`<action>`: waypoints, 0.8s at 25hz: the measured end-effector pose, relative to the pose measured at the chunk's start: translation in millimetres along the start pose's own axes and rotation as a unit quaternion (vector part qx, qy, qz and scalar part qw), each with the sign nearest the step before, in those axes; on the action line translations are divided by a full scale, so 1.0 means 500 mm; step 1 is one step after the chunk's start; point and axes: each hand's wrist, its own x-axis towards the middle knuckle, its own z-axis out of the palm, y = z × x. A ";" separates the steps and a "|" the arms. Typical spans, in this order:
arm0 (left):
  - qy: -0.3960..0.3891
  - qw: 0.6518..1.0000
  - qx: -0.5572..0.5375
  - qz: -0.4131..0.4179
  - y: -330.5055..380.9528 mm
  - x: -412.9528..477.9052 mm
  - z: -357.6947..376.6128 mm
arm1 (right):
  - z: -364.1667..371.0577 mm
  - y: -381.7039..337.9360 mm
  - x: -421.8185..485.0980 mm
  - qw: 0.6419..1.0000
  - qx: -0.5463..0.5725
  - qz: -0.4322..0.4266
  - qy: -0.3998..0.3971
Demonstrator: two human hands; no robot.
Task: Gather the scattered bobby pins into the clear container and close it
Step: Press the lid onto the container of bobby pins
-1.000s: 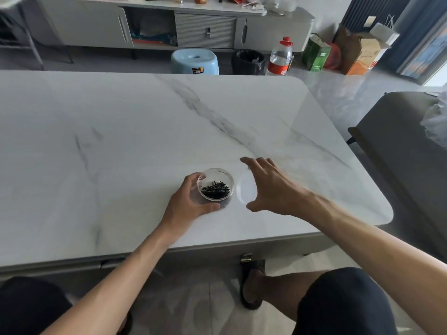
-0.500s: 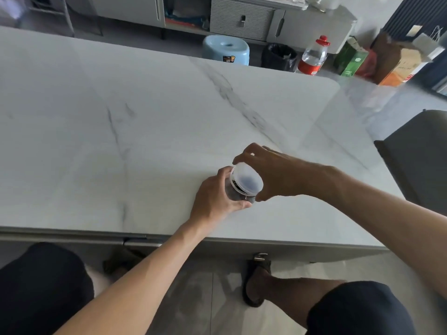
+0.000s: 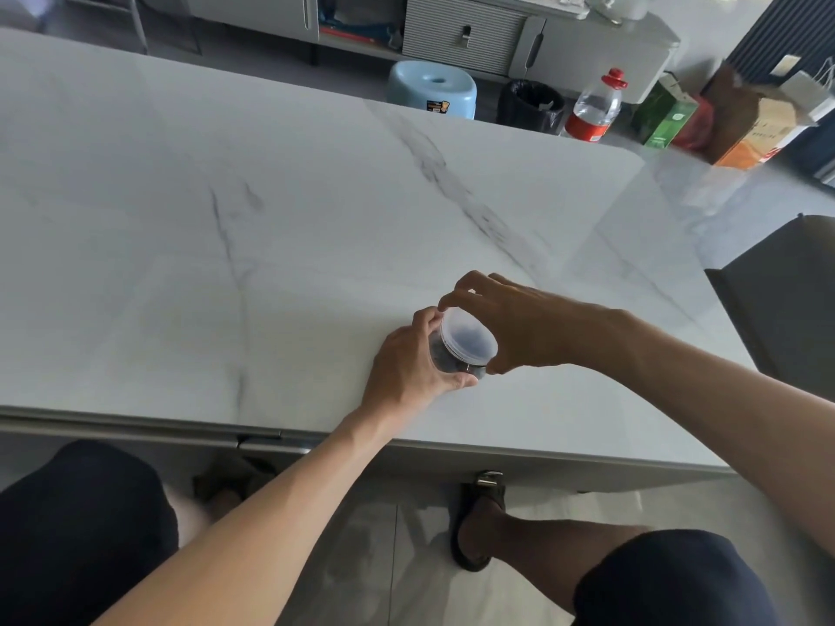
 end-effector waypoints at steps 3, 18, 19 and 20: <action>0.011 1.000 0.009 0.008 0.003 0.000 -0.001 | 0.000 0.002 0.002 1.000 0.000 -0.019 -0.005; 0.011 1.000 -0.010 0.018 0.002 -0.002 0.000 | -0.009 -0.036 0.008 0.994 -0.038 0.095 -0.031; 0.009 1.000 -0.011 0.014 0.002 -0.002 -0.002 | -0.007 -0.042 0.013 0.990 -0.038 0.132 -0.030; 0.006 1.000 -0.013 0.009 0.002 -0.003 -0.003 | -0.002 -0.048 0.019 0.984 -0.048 0.171 -0.023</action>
